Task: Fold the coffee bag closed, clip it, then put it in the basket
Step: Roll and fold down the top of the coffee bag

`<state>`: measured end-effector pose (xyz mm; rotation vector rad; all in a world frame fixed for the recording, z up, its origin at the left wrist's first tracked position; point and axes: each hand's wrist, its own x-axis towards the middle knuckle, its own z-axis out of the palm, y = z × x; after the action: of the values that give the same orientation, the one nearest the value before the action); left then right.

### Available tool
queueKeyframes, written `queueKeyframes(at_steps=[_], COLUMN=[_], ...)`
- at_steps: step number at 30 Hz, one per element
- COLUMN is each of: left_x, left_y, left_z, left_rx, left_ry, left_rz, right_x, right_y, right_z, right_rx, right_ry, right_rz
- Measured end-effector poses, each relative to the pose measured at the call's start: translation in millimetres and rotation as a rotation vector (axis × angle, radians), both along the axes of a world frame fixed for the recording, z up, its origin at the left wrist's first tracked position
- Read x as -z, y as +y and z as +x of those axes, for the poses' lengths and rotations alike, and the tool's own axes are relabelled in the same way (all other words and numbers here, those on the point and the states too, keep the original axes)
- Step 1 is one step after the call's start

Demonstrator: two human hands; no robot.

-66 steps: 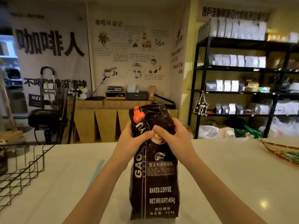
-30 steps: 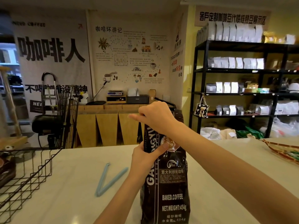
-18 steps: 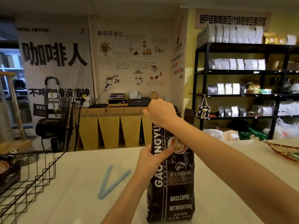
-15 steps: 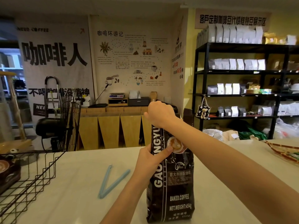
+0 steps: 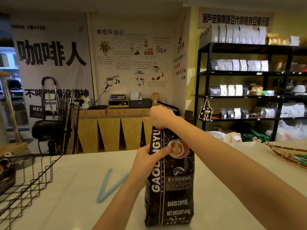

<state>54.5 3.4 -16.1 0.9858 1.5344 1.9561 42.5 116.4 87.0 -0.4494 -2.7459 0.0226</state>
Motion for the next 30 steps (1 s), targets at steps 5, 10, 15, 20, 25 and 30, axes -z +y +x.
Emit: queueKeyframes(at_steps=[5,10,15,20,25,30], left_x=[-16.5,-16.2,-19.7,-24.3,-24.1,-25.2], left_y=[7.4,6.1,8.5,12.8,10.3,2.7], left_z=[-9.3,-20.1,-23.6,-20.8,-21.6,-23.7], left_rx=[-0.02,-0.024,0.032,0.134,0.129,0.142], left_ry=[-0.041,-0.089,-0.081,0.075,0.145,0.145], left_rz=[-0.063,-0.05,-0.05,-0.135,-0.143,-0.108], right_x=[-18.1,-28.1,-2.0,10.2,6.9,8.2], right_y=[-19.0,-3.2,30.8,29.8,26.3,29.3], right_z=[14.3,47.2,54.8,48.9,39.0,27.4], right_rx=[-0.164,-0.269,-0.198,-0.118,-0.069,-0.061], right_ry=[0.082,0.57,0.346,0.532,0.529,0.349], right_rz=[0.214,0.355,-0.205,0.019,0.103,-0.247])
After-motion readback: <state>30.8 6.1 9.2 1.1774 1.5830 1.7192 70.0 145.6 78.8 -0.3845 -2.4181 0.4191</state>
